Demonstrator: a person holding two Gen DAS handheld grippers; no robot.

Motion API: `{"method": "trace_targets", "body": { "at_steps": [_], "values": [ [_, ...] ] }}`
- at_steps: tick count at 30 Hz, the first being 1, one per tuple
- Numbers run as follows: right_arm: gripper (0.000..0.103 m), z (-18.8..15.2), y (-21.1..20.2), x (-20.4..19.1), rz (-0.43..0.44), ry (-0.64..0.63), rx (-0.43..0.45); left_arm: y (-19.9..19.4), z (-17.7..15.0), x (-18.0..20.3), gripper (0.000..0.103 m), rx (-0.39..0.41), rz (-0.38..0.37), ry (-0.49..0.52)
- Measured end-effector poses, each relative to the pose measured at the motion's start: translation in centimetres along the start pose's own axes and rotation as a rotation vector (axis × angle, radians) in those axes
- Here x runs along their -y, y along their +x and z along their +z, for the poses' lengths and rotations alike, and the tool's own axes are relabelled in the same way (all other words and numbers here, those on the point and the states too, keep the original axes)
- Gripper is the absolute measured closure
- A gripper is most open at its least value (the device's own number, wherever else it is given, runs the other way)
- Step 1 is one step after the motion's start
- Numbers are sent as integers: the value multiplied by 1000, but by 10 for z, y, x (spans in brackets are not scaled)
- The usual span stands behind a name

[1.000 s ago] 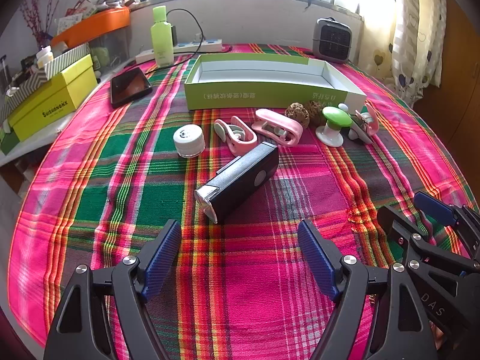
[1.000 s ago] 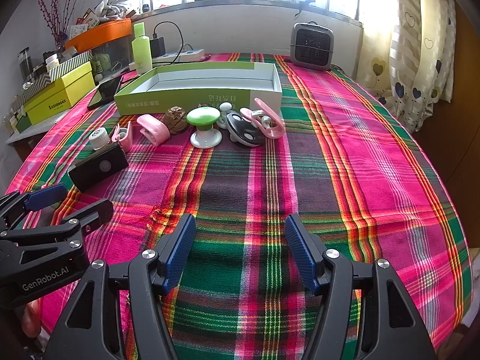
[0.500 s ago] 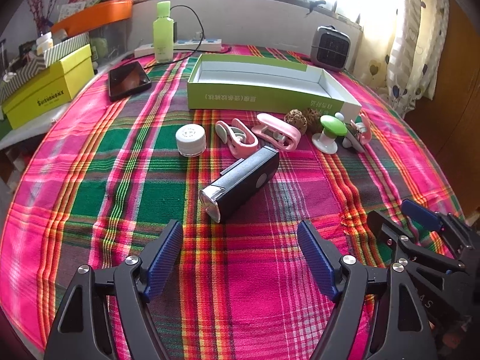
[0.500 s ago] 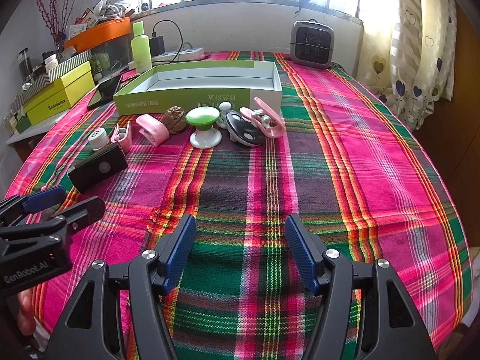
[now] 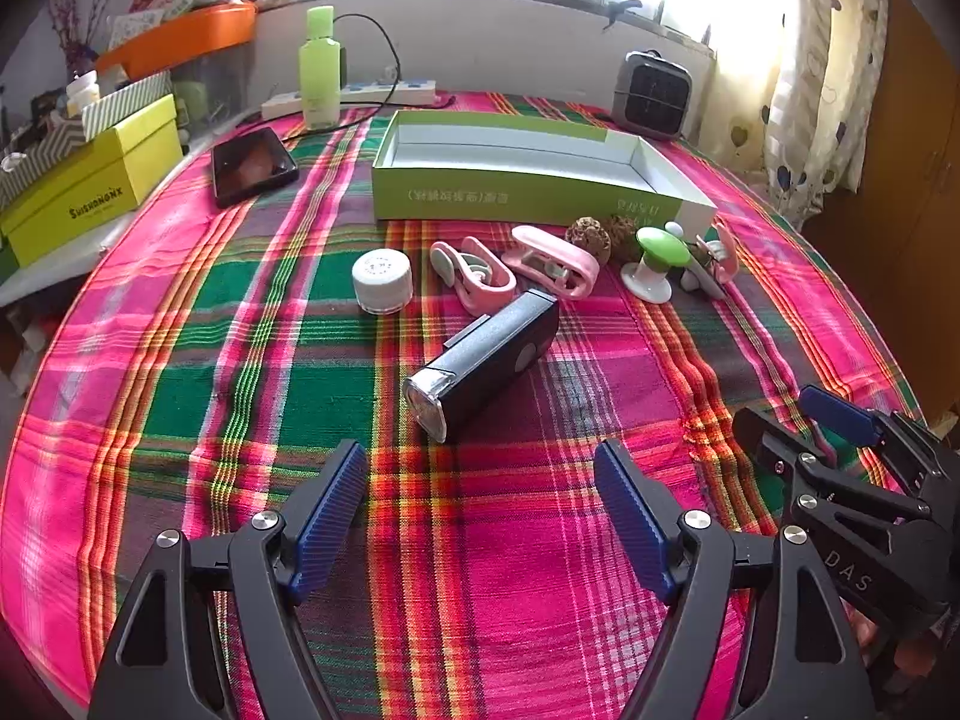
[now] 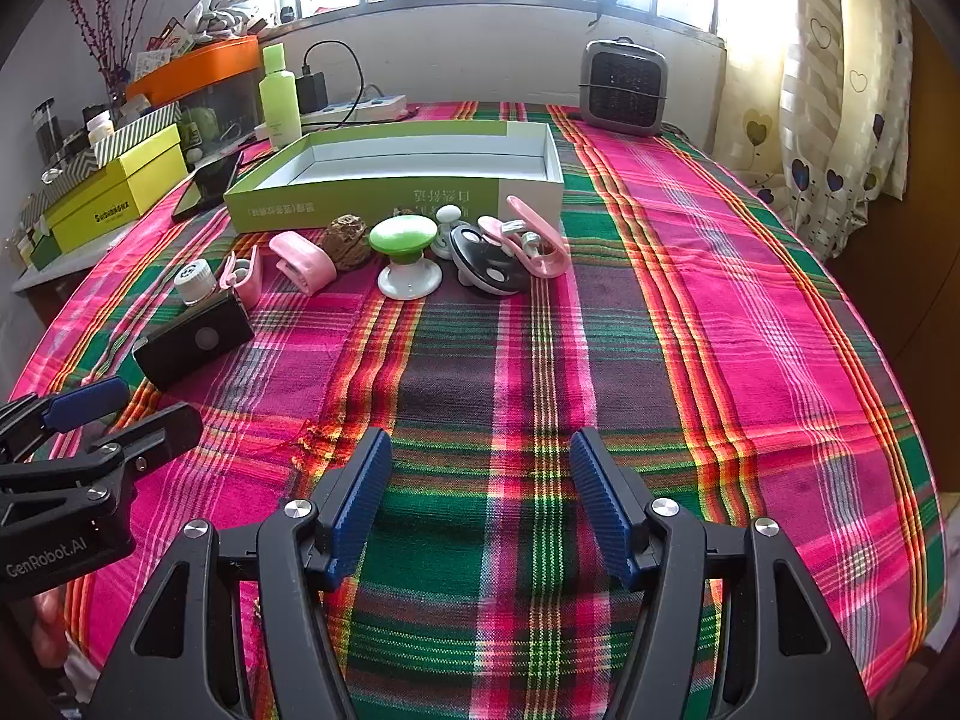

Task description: Organize objects

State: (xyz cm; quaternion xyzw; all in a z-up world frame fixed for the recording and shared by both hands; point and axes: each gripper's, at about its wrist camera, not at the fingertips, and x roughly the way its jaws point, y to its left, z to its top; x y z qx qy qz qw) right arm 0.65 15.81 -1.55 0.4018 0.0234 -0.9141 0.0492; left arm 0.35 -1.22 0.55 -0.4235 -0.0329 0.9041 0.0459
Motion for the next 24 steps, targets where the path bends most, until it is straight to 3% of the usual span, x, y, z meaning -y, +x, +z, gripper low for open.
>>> {"method": "trace_targets", "body": {
  "at_steps": [10,14,21,24],
  "values": [
    [40,0,0,0,1,-4,-6,-18,15,-12,26,106,7,23],
    [40,3,1,4,30,-5,-16,-13,23,-19,26,105,11,49],
    [40,9,2,9,73,12,-11,0,28,-19,28,56,-61,57],
    [40,14,2,13,76,6,2,7,28,-18,31,43,-43,71]
  ]
}}
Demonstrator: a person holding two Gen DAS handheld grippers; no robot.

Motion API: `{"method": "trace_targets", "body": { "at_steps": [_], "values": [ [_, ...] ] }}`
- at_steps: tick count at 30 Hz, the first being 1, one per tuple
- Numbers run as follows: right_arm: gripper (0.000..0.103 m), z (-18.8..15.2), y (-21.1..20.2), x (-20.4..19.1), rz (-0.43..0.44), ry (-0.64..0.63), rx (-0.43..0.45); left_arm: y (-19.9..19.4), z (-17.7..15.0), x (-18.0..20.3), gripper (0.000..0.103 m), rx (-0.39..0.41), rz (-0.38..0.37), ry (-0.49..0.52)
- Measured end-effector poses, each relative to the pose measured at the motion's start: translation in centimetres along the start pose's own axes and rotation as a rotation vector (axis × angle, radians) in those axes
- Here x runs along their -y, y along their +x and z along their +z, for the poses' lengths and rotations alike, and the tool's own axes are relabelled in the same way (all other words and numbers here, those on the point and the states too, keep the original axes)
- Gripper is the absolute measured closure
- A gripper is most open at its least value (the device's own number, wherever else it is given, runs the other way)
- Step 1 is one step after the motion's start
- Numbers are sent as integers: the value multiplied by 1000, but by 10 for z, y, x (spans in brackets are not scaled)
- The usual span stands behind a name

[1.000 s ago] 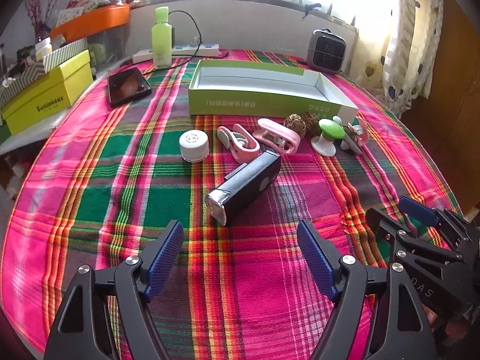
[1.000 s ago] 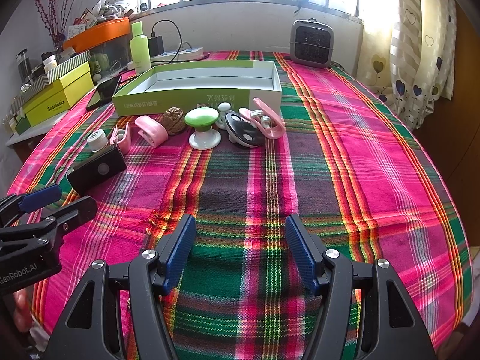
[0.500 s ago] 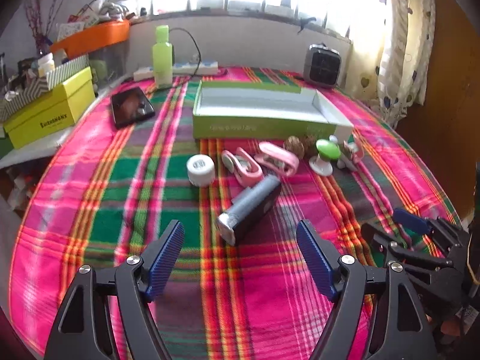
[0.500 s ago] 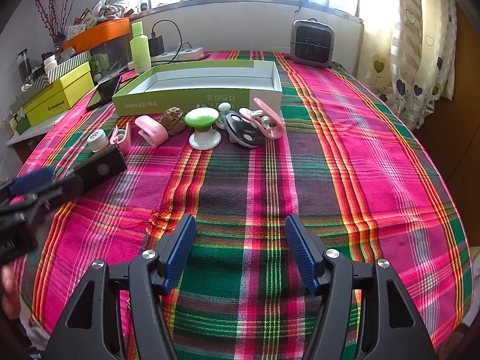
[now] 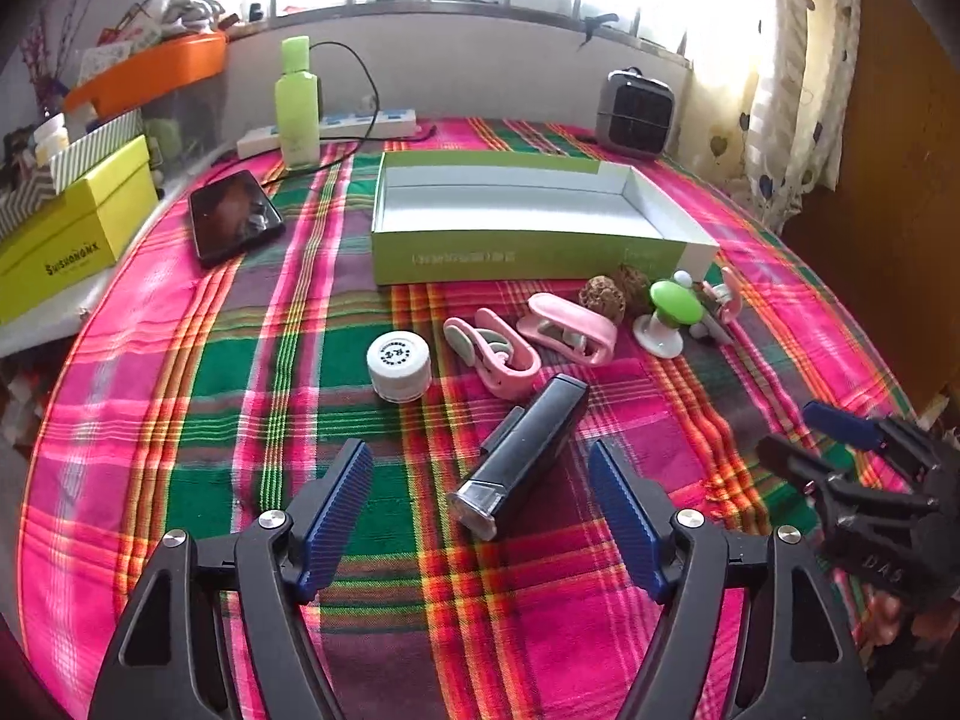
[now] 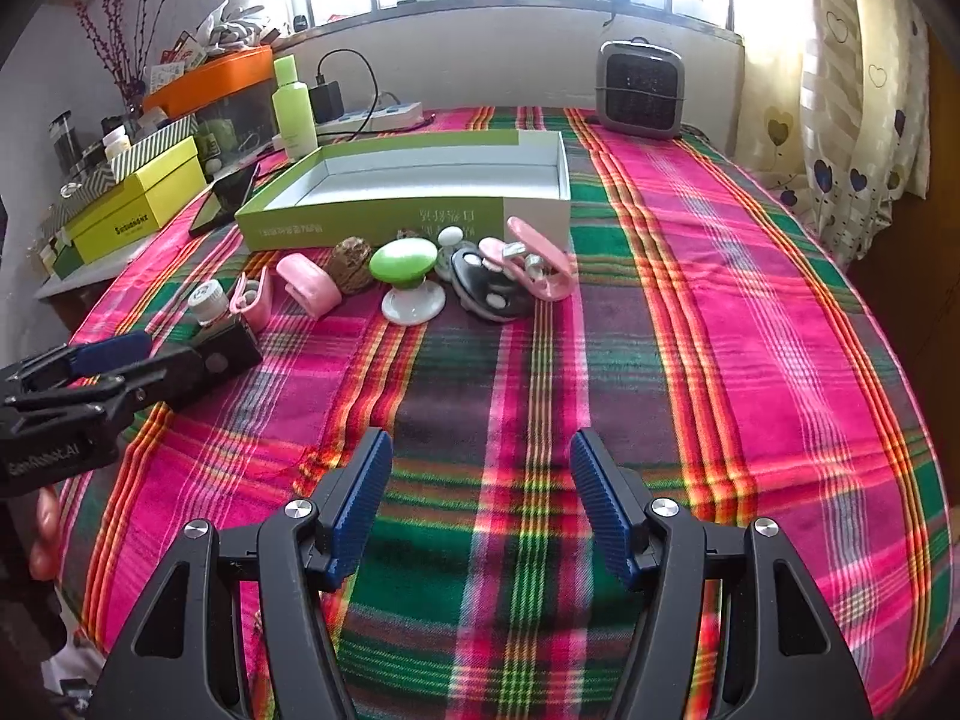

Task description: Organize objects

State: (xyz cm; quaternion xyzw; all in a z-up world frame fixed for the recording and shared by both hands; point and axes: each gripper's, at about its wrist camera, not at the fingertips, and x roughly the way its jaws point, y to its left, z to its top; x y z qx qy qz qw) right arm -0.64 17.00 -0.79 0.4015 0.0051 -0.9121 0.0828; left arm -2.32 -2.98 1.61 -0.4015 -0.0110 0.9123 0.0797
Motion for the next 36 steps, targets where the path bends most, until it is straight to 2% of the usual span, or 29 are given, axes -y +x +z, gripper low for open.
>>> {"method": "trace_targets", "body": {
  "at_steps": [7,12,17,22,32,36],
  "values": [
    [40,21,1,16,3,14,38,10,-1,2,41,-28,-10,7],
    [41,37,9,35,45,57,46,16,1,1,48,-38,-20,-11],
    [41,53,16,50,109,75,67,19,4,4,49,-34,-13,0],
    [42,65,29,55,127,48,51,23,9,7,49,-38,-8,4],
    [44,78,52,52,210,-108,-10,26,12,7,49,-38,-11,1],
    [44,85,58,54,261,-129,-22,27,13,7,49,-38,-11,1]
  ]
}}
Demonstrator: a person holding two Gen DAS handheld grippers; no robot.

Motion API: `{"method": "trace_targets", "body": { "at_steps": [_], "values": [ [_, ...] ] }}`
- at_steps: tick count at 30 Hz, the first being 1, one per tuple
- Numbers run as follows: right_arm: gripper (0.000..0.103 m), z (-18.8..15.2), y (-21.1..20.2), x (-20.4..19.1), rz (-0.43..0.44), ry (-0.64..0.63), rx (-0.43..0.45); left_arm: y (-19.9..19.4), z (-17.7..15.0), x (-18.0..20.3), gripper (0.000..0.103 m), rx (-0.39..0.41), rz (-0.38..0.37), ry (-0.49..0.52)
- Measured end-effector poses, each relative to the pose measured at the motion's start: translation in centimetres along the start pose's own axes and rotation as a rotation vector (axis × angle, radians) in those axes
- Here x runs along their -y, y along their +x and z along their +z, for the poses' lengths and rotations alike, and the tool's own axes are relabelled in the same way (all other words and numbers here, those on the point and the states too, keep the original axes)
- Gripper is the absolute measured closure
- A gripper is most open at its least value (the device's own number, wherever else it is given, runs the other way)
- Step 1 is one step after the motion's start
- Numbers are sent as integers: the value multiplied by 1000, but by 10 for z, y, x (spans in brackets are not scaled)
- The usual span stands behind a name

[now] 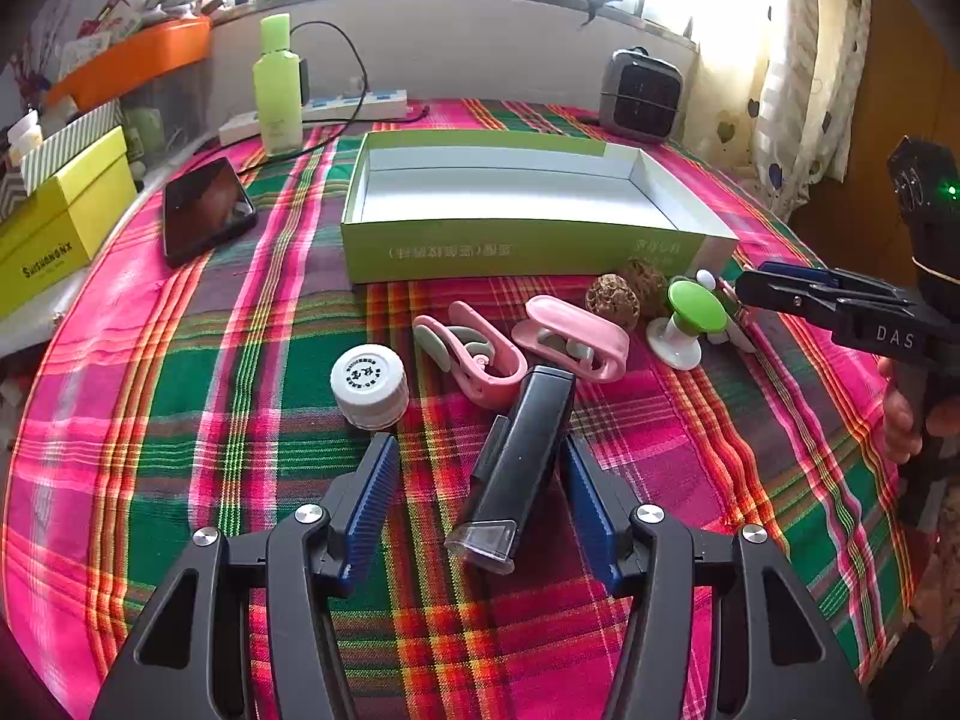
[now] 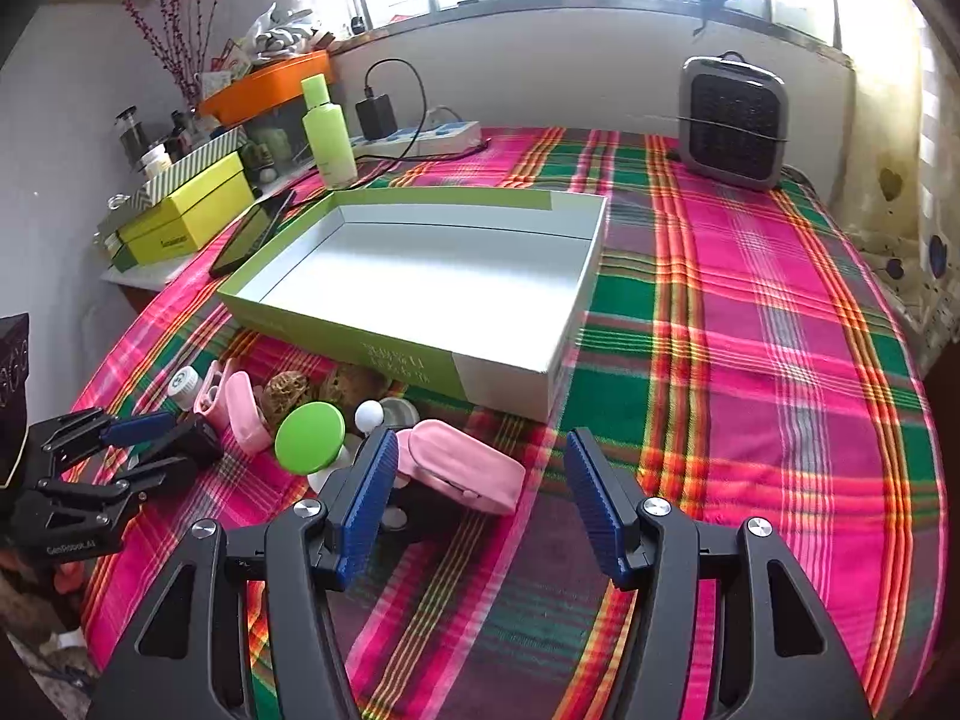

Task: Organize objects
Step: 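Grasp the pink oblong item with the right tool while the left tool grasps the black rectangular device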

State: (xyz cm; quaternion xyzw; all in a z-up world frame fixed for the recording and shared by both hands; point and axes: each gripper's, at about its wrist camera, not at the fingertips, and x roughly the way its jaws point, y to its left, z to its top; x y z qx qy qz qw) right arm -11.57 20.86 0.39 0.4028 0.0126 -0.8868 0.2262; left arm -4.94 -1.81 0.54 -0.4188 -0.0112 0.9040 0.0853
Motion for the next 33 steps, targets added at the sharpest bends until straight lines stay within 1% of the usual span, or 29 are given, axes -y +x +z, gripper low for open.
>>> {"method": "trace_targets", "body": {
  "at_steps": [2,4,9,11,12,13,15,19,29,33],
  "values": [
    [45,1,2,5,37,14,-3,0,0,0,49,0,0,0],
    [52,2,8,9,79,43,-20,0,0,0,49,0,0,1],
    [56,1,11,14,113,79,-32,0,0,0,49,0,-1,0],
    [64,1,10,12,115,72,-36,0,0,0,49,-1,1,1],
    [73,0,10,11,109,69,-40,0,0,0,49,-1,1,2],
    [78,0,10,11,103,68,-44,1,1,0,49,-1,3,2],
    [83,-2,10,13,83,79,-50,1,1,-1,49,-1,0,1],
    [84,-7,5,20,70,119,-47,1,1,-1,49,-1,2,2],
    [84,-18,-9,10,10,110,-55,1,2,-1,49,-1,2,3],
    [84,-21,-8,5,-26,98,-52,4,5,-2,49,-6,25,5]
  ]
}}
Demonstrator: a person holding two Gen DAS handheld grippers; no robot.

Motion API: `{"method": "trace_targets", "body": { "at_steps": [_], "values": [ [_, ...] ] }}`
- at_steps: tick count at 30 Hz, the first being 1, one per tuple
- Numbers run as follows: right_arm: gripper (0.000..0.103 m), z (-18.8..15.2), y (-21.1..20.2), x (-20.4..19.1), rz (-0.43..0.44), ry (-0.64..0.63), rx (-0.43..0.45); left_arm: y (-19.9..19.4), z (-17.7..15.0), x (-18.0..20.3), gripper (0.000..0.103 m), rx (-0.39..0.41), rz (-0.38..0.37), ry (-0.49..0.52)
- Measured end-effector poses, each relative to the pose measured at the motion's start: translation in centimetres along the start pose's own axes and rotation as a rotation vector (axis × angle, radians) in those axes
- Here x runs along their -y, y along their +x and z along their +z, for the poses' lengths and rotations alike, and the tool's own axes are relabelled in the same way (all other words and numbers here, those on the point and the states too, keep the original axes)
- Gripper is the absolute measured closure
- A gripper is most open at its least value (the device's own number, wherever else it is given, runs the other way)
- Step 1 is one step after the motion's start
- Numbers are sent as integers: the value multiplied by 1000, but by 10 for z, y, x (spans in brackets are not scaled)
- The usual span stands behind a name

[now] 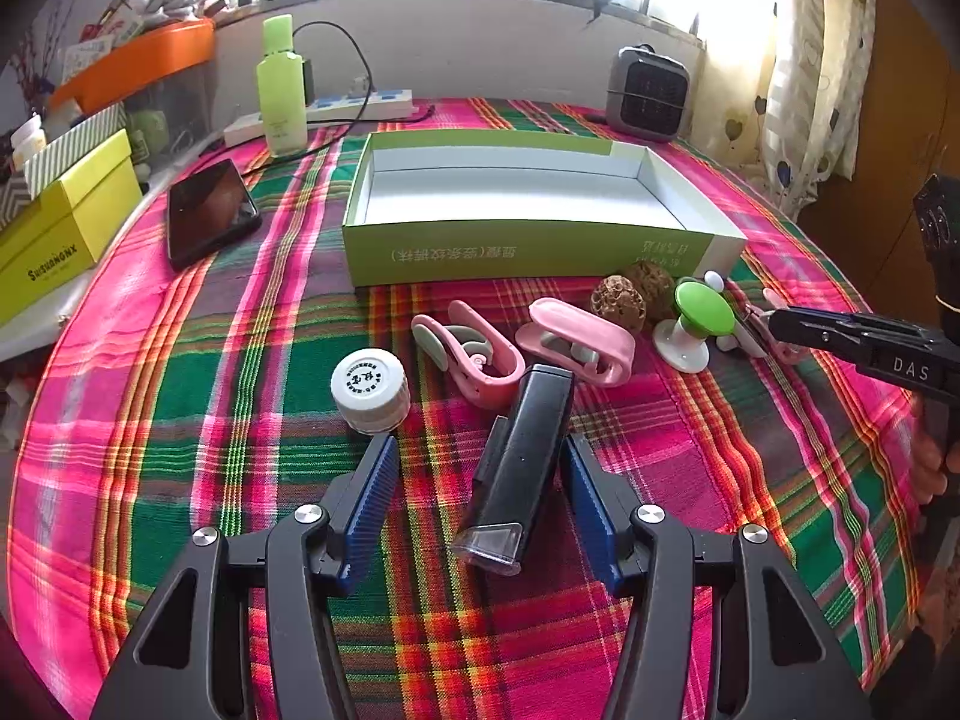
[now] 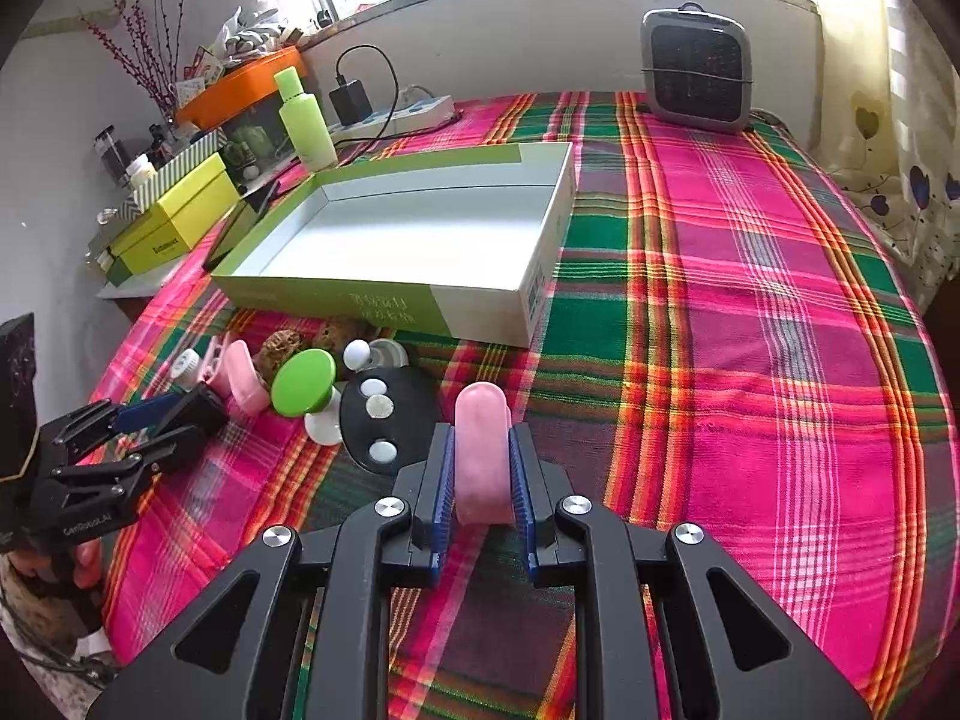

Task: Organize objects
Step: 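Grasp the pink oblong item with the right tool while the left tool grasps the black rectangular device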

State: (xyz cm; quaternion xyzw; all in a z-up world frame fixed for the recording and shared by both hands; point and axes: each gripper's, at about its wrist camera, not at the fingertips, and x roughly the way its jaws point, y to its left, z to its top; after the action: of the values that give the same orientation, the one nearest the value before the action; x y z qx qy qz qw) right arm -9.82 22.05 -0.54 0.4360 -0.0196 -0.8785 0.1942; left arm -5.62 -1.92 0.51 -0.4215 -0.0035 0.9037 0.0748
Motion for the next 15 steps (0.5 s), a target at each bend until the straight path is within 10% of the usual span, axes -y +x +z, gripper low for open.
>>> {"method": "trace_targets", "body": {
  "at_steps": [15],
  "values": [
    [84,-4,3,-9,-96,-38,-7,3,-2,9,46,-10,59,21]
  ]
}}
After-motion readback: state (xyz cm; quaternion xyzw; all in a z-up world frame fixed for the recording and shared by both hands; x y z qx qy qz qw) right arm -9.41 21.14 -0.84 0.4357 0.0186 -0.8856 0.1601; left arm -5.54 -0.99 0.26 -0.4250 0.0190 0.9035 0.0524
